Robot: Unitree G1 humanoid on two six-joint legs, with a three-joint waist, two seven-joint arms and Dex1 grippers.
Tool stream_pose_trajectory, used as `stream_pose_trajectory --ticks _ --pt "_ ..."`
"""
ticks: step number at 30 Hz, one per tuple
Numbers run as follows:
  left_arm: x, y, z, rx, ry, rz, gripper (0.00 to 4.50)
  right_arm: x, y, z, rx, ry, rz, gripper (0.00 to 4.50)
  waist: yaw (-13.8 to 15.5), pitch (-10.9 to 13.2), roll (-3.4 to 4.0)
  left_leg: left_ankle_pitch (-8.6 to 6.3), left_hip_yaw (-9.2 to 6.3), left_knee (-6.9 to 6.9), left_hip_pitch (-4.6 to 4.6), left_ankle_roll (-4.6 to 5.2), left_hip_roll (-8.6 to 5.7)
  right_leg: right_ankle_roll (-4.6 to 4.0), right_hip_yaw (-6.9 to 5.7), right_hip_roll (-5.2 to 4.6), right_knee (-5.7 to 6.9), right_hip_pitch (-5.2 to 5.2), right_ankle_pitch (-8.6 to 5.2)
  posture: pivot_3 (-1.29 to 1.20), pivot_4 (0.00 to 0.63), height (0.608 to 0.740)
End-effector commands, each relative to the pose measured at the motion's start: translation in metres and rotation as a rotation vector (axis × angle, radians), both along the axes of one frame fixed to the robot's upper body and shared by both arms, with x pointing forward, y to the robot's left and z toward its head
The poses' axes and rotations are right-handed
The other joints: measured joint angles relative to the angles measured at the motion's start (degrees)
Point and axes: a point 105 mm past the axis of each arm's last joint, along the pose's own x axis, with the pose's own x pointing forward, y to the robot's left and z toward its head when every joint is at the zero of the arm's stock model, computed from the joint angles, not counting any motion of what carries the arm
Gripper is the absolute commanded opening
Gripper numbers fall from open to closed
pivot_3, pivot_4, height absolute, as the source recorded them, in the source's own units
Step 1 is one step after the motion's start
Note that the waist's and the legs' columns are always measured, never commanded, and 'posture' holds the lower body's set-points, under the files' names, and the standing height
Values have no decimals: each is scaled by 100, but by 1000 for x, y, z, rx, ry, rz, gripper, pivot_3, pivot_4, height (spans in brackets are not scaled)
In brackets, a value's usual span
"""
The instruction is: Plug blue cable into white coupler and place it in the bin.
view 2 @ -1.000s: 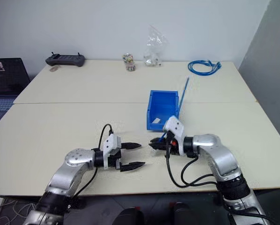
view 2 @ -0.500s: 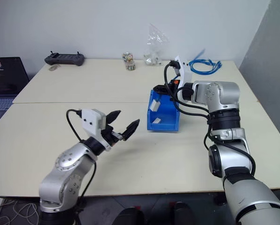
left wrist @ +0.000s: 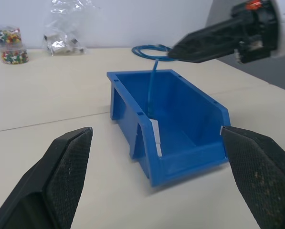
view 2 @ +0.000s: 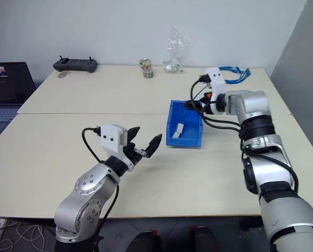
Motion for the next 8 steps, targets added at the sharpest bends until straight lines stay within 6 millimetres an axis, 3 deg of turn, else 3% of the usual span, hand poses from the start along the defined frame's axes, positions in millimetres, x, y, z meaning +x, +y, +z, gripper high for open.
stream_pose_trajectory --ticks 1,3,5,8 --pt "11 25 3 16 -1 103 4500 -25 -16 26 -100 -333 -7 4364 12 0 -1 0 -3 -2 -3 0 2 0 -1 -2 -5 0 0 0 150 740" --pt "16 39 3 53 -12 146 4500 -40 -23 14 -112 -435 -72 4364 16 0 -1 -1 -12 -3 -12 0 6 5 -6 -7 -7 -3 -3 0 150 740" --pt "25 56 0 69 -13 205 4500 -55 -43 -22 -203 -510 -218 4364 10 1 -2 -1 -13 -7 -14 -2 11 7 -5 -5 -4 -9 -5 0 150 740" --pt "35 74 -16 93 11 265 4500 -77 -68 -74 -172 -465 -469 4364 47 -4 -8 1 -15 -6 -15 -5 15 18 -7 -3 2 -11 -12 0 150 740"
